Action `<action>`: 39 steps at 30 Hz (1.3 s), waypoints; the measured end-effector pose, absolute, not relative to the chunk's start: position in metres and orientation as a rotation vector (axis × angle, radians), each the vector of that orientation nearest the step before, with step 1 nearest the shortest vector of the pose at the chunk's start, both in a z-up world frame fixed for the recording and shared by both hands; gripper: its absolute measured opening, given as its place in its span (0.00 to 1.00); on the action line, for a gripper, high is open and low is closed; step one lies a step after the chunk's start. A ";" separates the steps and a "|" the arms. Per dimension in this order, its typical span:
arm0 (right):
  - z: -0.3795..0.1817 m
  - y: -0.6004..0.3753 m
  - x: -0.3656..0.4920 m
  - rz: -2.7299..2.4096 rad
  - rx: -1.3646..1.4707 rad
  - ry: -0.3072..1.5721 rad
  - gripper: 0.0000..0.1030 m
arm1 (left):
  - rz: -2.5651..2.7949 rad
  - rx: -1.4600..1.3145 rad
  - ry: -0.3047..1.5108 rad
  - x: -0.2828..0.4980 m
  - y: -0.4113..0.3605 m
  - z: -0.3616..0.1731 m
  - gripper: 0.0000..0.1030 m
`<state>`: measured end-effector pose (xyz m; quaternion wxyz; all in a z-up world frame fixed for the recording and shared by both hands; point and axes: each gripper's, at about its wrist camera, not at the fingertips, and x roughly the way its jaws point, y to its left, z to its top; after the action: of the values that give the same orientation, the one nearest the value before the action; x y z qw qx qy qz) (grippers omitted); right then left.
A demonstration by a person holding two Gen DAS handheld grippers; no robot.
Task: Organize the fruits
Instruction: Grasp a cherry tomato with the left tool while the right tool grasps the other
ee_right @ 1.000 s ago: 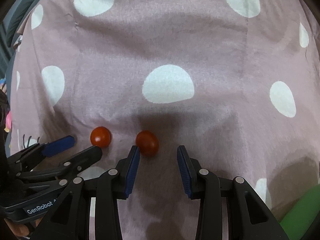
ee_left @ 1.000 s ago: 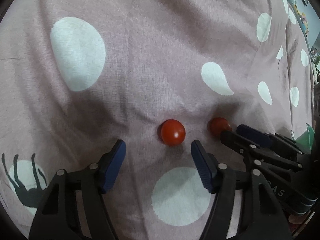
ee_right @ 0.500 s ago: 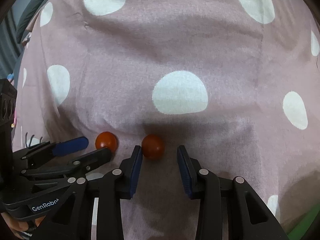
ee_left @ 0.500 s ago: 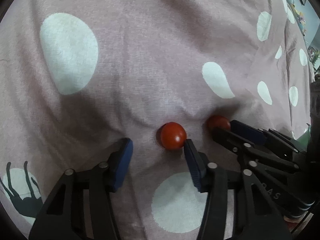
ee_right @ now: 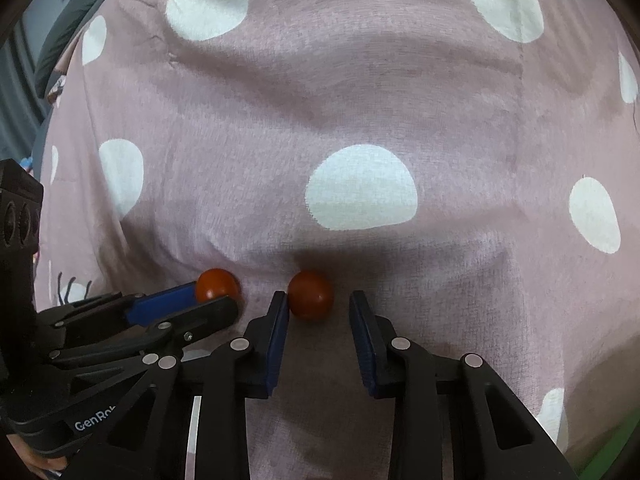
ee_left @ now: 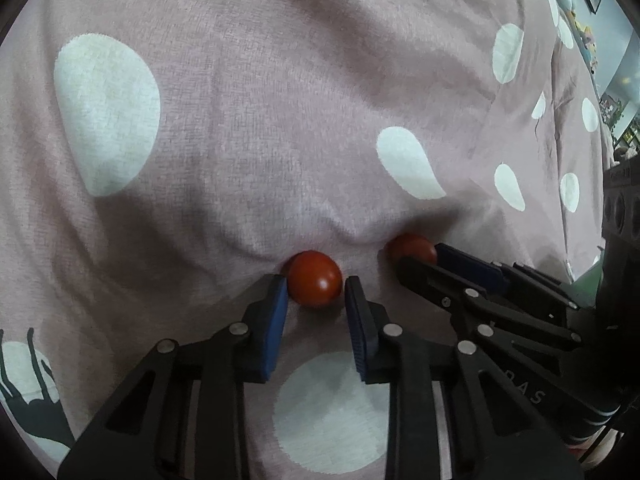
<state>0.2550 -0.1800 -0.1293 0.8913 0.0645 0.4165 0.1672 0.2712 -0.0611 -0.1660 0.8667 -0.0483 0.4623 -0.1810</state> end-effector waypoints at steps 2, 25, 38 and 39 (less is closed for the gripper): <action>-0.130 -0.183 0.255 0.353 0.151 0.864 0.32 | -0.369 -0.092 0.958 0.271 -0.057 -0.165 0.26; -0.127 -0.197 0.256 0.380 0.212 0.856 0.24 | -0.331 -0.048 0.917 0.252 -0.056 -0.148 0.26; -0.072 -0.201 0.206 0.437 0.278 0.767 0.24 | -0.314 -0.105 0.870 0.210 -0.020 -0.112 0.26; -0.069 -0.200 0.201 0.442 0.273 0.759 0.24 | -0.315 -0.107 0.868 0.206 -0.018 -0.109 0.26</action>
<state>0.2013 -0.1999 -0.0691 0.8961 0.1317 0.3663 0.2133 0.2056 -0.0185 -0.1095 0.8940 -0.0515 0.4185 -0.1517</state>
